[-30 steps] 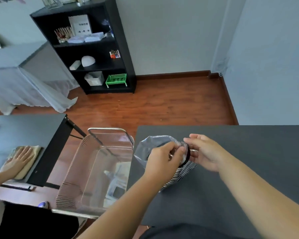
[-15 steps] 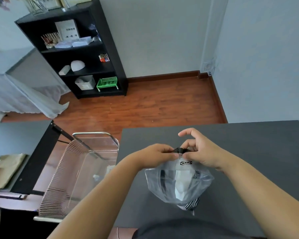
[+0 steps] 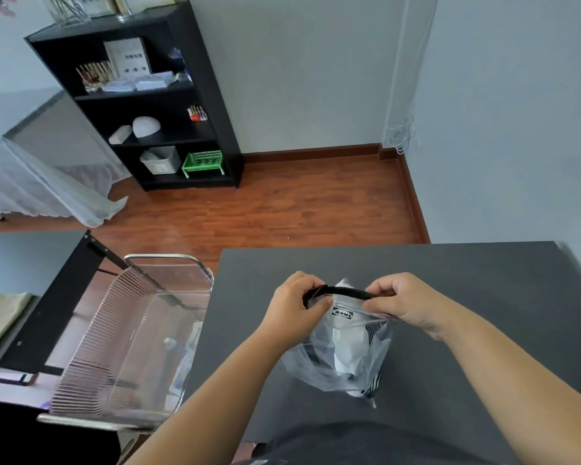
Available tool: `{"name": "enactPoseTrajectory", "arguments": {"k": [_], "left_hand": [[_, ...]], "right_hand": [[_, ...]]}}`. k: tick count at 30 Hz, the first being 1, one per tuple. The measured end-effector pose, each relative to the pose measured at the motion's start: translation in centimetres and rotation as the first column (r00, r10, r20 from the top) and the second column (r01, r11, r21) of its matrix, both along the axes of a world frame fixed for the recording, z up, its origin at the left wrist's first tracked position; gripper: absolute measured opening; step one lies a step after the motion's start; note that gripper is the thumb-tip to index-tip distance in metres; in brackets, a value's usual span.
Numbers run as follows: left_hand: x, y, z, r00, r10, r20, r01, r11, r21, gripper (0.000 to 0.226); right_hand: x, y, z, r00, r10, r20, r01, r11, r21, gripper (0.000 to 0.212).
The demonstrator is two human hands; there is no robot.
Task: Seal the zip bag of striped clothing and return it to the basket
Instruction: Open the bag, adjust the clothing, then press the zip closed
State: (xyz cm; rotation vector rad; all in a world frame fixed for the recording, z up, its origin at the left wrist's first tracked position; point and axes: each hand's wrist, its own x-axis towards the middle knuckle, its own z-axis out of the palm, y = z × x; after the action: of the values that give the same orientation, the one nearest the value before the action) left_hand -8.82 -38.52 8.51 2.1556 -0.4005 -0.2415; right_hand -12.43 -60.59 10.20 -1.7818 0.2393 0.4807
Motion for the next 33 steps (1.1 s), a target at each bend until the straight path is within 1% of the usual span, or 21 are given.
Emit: {"name": "enactPoseTrajectory", "arguments": {"k": [2,4,6,8,9,10,12,14,16,18,20,22,23,26,27,29,31,33], "left_hand": [[-0.7,-0.3,0.1,0.996,-0.078,-0.032,0.077,0.997,-0.007,0.01],[-1.2,-0.7,0.4,0.987,-0.153,-0.052,0.155,0.988,0.019,0.012],[-1.3,-1.4,0.8,0.982,-0.187,-0.004,0.187,0.981,0.048,0.008],[-1.3,-1.8,1.2,0.981,-0.167,0.101,0.159,0.984,0.083,0.004],[-1.2,-1.8,1.3,0.975,-0.154,0.162,0.138,0.985,0.102,0.004],[-1.2,-1.8,1.3,0.966,-0.138,0.219,0.114,0.987,0.117,0.004],[-1.3,-1.5,1.4,0.945,-0.088,0.314,0.047,0.99,0.136,0.005],[-1.4,-1.0,1.4,0.929,-0.038,0.368,-0.016,0.99,0.142,0.007],[-1.5,-0.5,1.4,0.936,-0.045,0.349,0.0,0.992,0.128,0.008],[-1.7,-0.4,1.5,0.957,-0.11,0.27,0.088,0.992,0.093,0.008],[-1.9,-1.0,1.7,0.969,-0.165,0.184,0.157,0.986,0.059,0.009],[-1.9,-2.0,1.7,0.972,-0.181,0.149,0.174,0.983,0.062,0.016],[-1.9,-2.5,1.7,0.971,-0.176,0.159,0.168,0.984,0.064,0.018],[-1.6,-3.3,1.6,0.958,-0.131,0.256,0.117,0.991,0.069,0.01],[-1.4,-3.2,1.7,0.952,-0.114,0.285,0.096,0.992,0.076,0.008],[-1.1,-2.6,1.8,0.937,-0.086,0.339,0.057,0.994,0.096,0.005],[-0.8,-1.9,2.0,0.927,-0.07,0.368,0.03,0.993,0.113,0.004],[-0.6,-1.4,2.1,0.926,-0.071,0.37,0.027,0.992,0.124,0.006]], "right_hand": [[0.0,-0.4,0.2,0.995,0.05,0.091,-0.042,0.995,-0.095,0.009],[0.1,-0.4,0.4,0.977,0.129,0.172,-0.099,0.98,-0.172,0.013],[0.2,-0.2,0.5,0.955,0.186,0.23,-0.129,0.961,-0.244,0.014],[0.3,-0.1,0.5,0.945,0.198,0.259,-0.118,0.948,-0.295,0.015],[0.3,-0.2,0.5,0.949,0.188,0.253,-0.111,0.951,-0.29,0.015],[0.3,-0.4,0.6,0.96,0.164,0.227,-0.106,0.963,-0.246,0.014],[0.2,-1.4,0.8,0.987,0.105,0.122,-0.093,0.991,-0.098,0.012],[-0.1,-2.4,1.1,0.994,0.09,0.054,-0.089,0.996,-0.012,0.013],[-0.4,-3.0,1.2,0.994,0.075,0.084,-0.076,0.997,0.004,0.015],[-0.4,-3.2,1.3,0.987,0.059,0.151,-0.06,0.998,0.005,0.018],[-0.2,-2.9,1.3,0.972,0.096,0.217,-0.093,0.995,-0.025,0.019],[0.0,-2.3,1.3,0.951,0.155,0.269,-0.14,0.987,-0.075,0.019],[0.1,-2.0,1.3,0.942,0.174,0.288,-0.152,0.983,-0.098,0.02],[0.2,-1.5,1.1,0.925,0.213,0.314,-0.173,0.973,-0.151,0.024],[0.2,-1.7,1.2,0.93,0.214,0.3,-0.179,0.974,-0.14,0.022],[0.1,-2.4,1.3,0.955,0.18,0.236,-0.175,0.984,-0.043,0.014],[0.0,-3.3,1.3,0.971,0.158,0.181,-0.166,0.985,0.035,0.011],[-0.1,-3.6,1.4,0.972,0.144,0.185,-0.151,0.988,0.023,0.011]]}}
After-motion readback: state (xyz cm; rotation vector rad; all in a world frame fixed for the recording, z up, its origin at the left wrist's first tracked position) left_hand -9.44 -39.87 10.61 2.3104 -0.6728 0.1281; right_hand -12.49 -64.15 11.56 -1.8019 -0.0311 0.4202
